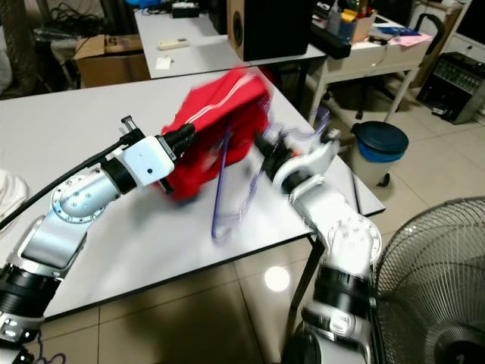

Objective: Hang hanger

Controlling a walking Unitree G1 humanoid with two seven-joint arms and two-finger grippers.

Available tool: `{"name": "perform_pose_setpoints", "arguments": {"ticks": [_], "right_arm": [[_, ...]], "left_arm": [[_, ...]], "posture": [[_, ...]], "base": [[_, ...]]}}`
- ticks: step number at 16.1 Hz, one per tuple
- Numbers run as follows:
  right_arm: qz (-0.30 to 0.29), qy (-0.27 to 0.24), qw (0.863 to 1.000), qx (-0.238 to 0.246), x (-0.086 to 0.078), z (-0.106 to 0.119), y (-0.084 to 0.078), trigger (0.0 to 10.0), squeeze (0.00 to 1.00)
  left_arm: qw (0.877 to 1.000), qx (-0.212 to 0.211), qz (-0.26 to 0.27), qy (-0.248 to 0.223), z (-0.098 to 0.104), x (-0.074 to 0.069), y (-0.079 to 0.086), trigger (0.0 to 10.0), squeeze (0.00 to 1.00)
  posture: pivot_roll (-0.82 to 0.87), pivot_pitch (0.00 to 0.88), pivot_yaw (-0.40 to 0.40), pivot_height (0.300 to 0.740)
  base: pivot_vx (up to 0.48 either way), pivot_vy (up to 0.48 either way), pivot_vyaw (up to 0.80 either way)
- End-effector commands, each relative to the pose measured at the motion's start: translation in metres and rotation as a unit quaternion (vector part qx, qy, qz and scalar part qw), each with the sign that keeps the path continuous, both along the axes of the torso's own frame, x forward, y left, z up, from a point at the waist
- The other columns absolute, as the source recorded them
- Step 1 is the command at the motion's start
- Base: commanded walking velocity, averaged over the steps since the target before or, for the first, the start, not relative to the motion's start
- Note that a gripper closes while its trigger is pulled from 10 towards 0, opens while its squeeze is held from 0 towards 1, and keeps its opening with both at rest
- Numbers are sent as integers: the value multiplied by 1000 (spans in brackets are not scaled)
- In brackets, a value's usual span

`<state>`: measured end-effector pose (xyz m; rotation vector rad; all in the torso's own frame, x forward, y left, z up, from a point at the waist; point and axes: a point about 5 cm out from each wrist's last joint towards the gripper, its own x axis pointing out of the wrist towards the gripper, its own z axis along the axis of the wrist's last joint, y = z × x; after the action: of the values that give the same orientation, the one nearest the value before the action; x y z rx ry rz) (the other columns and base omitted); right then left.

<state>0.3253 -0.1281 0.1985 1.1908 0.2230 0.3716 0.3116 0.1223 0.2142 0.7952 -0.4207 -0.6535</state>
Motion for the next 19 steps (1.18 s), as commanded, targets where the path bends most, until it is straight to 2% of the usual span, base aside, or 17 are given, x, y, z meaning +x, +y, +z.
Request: {"name": "perform_pose_setpoints", "arguments": {"ticks": [1,2,3,6,9,10,11,13,15,16,17,18,19], "right_arm": [[-25,-17,1000,1,-2,4,-10,10000,0],[12,-24,999,-26,-8,0,1,10000,0],[17,-23,1000,-7,-9,-1,5,10000,0],[-12,-7,999,37,-2,-10,10,10000,0],[-56,-11,997,56,13,-12,7,10000,0],[-78,-8,995,60,21,-12,4,10000,0],[-82,-8,994,65,23,-12,3,10000,0],[-87,-20,994,65,32,-5,8,10000,0],[-87,-29,992,83,37,0,13,10000,0],[-86,-30,992,88,39,1,15,10000,0],[-80,-36,993,83,41,2,21,10000,0],[-78,-37,993,80,41,2,22,10000,0],[-70,-40,995,64,41,0,28,10000,0]], "left_arm": [[1000,-12,7,14,-6,-4,2,0,0],[999,-18,5,29,-12,-5,0,0,0],[999,-30,9,43,-16,-6,-1,0,0],[994,-63,12,92,-32,-6,-3,0,0],[988,-84,-36,128,-32,-13,-11,0,0],[975,-111,-75,178,-31,-18,-14,0,0],[972,-114,-83,189,-31,-19,-15,0,0],[951,-105,-135,257,-32,-26,-13,0,0],[933,-85,-160,312,-37,-31,-10,0,0],[926,-80,-170,327,-38,-33,-10,0,0],[908,-96,-204,352,-33,-37,-14,0,0],[905,-105,-211,355,-30,-37,-15,0,0],[902,-147,-216,345,-18,-33,-20,0,0]], "posture": [[-91,0,7,740],[-90,0,8,740],[-89,0,10,740],[-86,0,25,740],[-74,0,34,740],[-62,0,32,740],[-62,0,32,740],[-46,0,29,740],[-36,0,26,740],[-34,0,25,740],[-30,0,24,740],[-30,0,24,740],[-29,0,24,740]], "base": [[0,0,0],[0,0,0],[0,0,0],[0,0,0],[0,0,0],[0,0,0],[0,0,0],[0,0,0],[0,0,0],[0,0,0],[0,0,0],[0,0,0],[0,0,0]]}}
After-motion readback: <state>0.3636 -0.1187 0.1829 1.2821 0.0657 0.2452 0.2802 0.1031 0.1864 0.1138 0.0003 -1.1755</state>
